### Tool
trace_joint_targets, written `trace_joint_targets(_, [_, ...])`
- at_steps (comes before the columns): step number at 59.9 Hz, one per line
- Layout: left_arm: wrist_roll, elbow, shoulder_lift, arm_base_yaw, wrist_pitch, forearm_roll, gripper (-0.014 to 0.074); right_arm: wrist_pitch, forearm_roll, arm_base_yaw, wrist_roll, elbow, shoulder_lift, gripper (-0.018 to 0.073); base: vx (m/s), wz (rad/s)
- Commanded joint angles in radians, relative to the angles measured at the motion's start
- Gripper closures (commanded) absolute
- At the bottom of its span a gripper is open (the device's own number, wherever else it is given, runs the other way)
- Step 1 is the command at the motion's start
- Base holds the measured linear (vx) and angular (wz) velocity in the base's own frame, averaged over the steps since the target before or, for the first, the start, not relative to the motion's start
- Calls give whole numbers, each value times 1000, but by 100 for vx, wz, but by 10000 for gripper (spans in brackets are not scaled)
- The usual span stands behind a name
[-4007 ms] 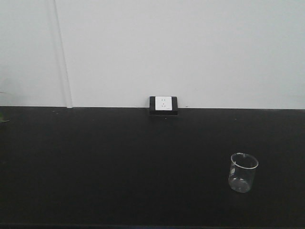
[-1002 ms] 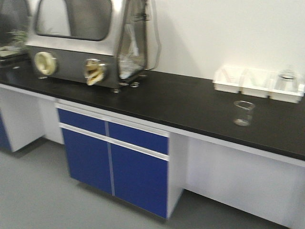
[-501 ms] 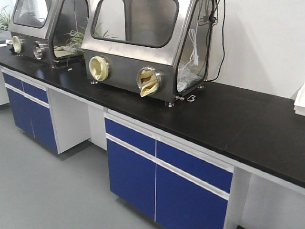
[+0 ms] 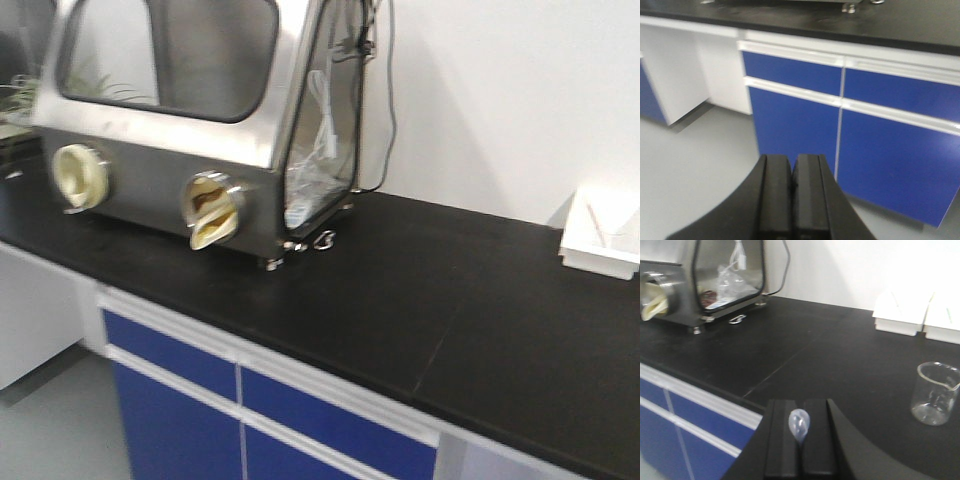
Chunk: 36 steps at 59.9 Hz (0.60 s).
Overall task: Grab transparent chemical and place on left bench
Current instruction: 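Drive the base to the bench with white bins, holding the pipette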
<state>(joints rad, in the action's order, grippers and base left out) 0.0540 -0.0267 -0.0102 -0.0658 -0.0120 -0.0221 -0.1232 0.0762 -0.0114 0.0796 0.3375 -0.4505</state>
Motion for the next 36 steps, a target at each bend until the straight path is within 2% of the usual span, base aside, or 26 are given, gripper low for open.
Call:
trace_joint_targets(1, [-8, -16, -19, -2, 78, -1, 600, 82, 5, 5, -4, 32, -5, 564, 40, -41])
trace_joint_targets(36, [-8, -16, -19, -2, 78, -1, 600, 82, 5, 5, -4, 32, -5, 564, 32, -51])
